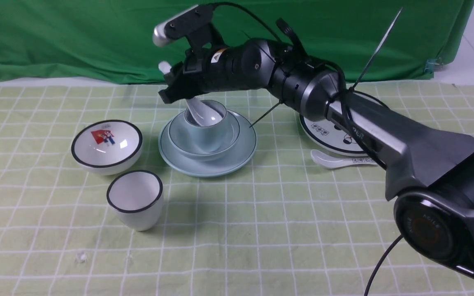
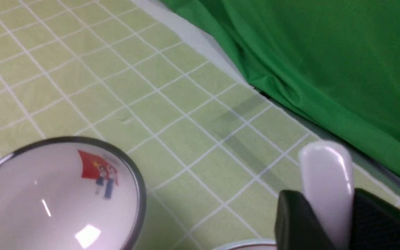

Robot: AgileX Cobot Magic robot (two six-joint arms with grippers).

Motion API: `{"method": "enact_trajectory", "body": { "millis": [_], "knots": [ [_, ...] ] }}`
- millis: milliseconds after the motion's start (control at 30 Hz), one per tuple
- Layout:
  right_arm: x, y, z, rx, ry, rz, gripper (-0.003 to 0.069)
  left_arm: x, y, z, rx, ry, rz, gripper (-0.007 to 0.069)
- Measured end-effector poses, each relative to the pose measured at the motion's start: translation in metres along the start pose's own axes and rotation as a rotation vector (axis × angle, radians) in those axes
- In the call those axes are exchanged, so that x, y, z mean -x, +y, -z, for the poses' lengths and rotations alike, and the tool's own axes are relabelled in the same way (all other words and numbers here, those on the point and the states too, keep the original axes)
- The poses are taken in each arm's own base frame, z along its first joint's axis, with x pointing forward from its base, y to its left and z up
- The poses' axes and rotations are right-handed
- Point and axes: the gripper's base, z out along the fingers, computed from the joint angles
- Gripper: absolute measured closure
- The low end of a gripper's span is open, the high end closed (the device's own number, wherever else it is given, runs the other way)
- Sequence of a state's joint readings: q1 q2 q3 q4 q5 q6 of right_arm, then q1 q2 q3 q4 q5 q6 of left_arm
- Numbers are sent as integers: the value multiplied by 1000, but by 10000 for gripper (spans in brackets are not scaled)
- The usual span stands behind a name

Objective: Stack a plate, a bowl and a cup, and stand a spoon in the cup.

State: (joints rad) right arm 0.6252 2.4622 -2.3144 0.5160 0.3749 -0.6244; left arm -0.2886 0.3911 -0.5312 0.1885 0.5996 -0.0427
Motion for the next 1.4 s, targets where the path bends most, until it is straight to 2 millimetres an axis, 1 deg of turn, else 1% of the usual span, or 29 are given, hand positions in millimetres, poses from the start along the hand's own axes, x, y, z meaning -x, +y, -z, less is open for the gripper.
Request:
{"method": "enact_trajectory", "body": {
  "millis": [167, 233, 300, 367, 400, 433, 500, 567, 600, 633, 667, 700, 733, 767, 833, 867, 900, 933, 1033, 1067, 1100, 1133, 1167, 1200, 1233, 1267, 1333, 1367, 1400],
  "knots": [
    [-1, 4, 5, 42, 67, 47, 420, 2, 0, 3, -2, -39, 5, 652],
    [10, 6, 17, 71, 99, 74, 423, 3, 0, 3, -2, -52, 5, 652],
    [28, 9, 39, 92, 143, 94, 444, 4, 0, 3, -3, -67, 5, 652],
    [60, 9, 77, 83, 173, 110, 487, 5, 0, 3, -3, -76, 5, 652],
    [75, 8, 101, 63, 207, 114, 522, 5, 0, 3, -3, -77, 5, 652],
    [93, 4, 132, 29, 229, 127, 552, 5, 0, 3, -3, -77, 5, 652],
    [108, -1, 160, -10, 246, 133, 583, 5, 0, 3, -3, -77, 5, 652],
    [135, -18, 234, -133, 281, 122, 639, 5, 0, 3, -3, -78, 5, 652],
    [142, -24, 256, -187, 275, 106, 643, 5, 0, 3, -3, -79, 5, 652],
    [149, -32, 287, -251, 260, 56, 644, 5, 0, 3, -3, -79, 5, 652],
    [150, -33, 291, -261, 258, 39, 644, 5, 0, 3, -3, -79, 5, 652],
    [155, -39, 325, -322, 229, -5, 644, 5, 0, 3, -3, -79, 4, 652],
    [156, -41, 345, -357, 220, -28, 644, 5, 0, 3, -3, -79, 4, 652],
    [154, -41, 363, -383, 218, -44, 644, 5, 0, 3, -3, -79, 4, 652],
    [143, -39, 385, -405, 243, -69, 641, 5, 0, 3, -3, -79, 4, 652],
    [135, -32, 402, -409, 257, -81, 641, 5, 0, 3, -3, -79, 4, 652],
    [125, -27, 410, -408, 281, -90, 640, 5, 0, 3, -3, -79, 4, 652],
    [115, -25, 410, -401, 308, -95, 639, 5, 0, 3, -3, -79, 4, 652],
    [72, -4, 428, -365, 338, -116, 634, 5, 0, 3, -3, -79, 3, 652],
    [65, 0, 429, -357, 323, -120, 632, 5, 0, 3, -2, -79, 1, 652],
    [46, 7, 430, -333, 316, -134, 630, 5, 0, 3, -2, -79, 1, 652],
    [40, 13, 436, -326, 268, -137, 629, 5, 0, 3, -2, -79, 1, 652],
    [18, 22, 438, -309, 229, -142, 627, 5, 0, 3, -2, -79, 1, 652],
    [15, 24, 439, -307, 218, -141, 627, 5, 0, 3, -2, -79, 1, 652],
    [4, 29, 443, -300, 174, -130, 624, 6, 0, 3, -1, -79, 0, 652],
    [-18, 40, 449, -297, 81, -98, 623, 6, 0, 3, -1, -79, 0, 652],
    [-50, 50, 458, -329, -38, -34, 622, 6, 0, 3, -1, -79, 0, 652],
    [-48, 51, 462, -337, -64, -23, 623, 6, 0, 3, -1, -79, 0, 652],
    [-68, 55, 463, -361, -112, 2, 623, 6, 0, 3, -1, -79, 0, 652]
  ]
}}
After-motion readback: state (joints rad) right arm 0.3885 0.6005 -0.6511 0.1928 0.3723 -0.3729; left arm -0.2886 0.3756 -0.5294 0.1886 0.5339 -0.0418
